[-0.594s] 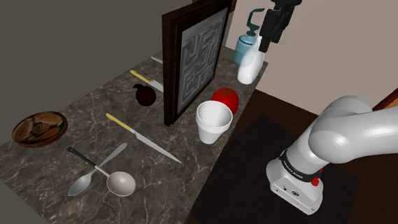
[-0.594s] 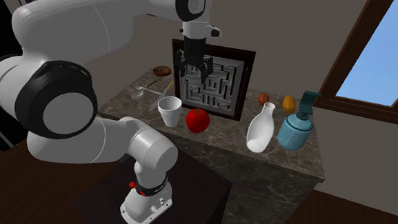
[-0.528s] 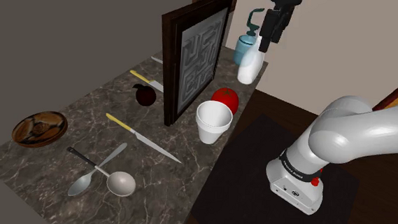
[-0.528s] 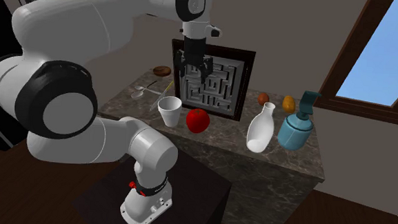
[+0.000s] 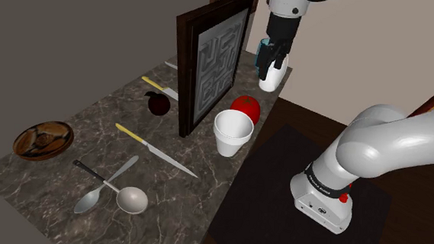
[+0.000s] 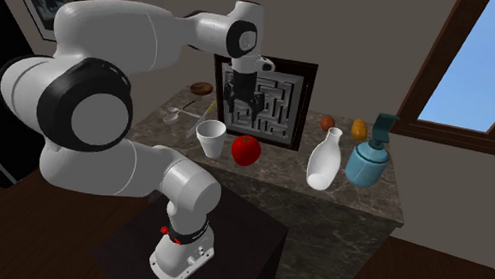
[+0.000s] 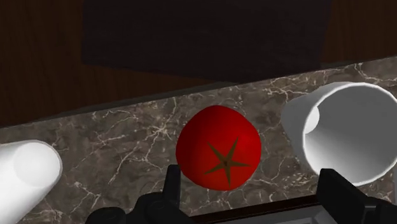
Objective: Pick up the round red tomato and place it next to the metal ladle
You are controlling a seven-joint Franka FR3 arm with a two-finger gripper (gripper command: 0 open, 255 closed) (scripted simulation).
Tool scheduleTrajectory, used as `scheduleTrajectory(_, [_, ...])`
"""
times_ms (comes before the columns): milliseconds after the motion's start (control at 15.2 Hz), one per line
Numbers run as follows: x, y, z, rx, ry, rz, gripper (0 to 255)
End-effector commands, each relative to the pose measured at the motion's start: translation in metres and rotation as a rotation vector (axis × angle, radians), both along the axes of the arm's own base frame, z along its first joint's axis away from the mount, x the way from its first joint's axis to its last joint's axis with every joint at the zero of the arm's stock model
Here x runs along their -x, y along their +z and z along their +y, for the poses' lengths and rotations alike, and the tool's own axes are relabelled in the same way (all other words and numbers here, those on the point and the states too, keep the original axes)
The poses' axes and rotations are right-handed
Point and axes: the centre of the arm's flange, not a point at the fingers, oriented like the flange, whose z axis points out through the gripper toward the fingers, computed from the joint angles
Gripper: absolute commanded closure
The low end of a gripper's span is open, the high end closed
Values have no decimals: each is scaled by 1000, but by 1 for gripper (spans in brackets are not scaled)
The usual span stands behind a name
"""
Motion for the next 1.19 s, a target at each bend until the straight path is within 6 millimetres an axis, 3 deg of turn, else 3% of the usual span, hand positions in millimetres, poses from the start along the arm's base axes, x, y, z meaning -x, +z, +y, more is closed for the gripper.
scheduleTrajectory(0, [-14, -22, 5, 6, -15, -2, 0])
scheduleTrajectory(264, [-36, -71, 12, 18, -45, 2, 0])
scheduleTrajectory(792, [-34, -115, 11, 19, -47, 2, 0])
scheduleTrajectory(1122, [-34, -115, 11, 19, -47, 2, 0])
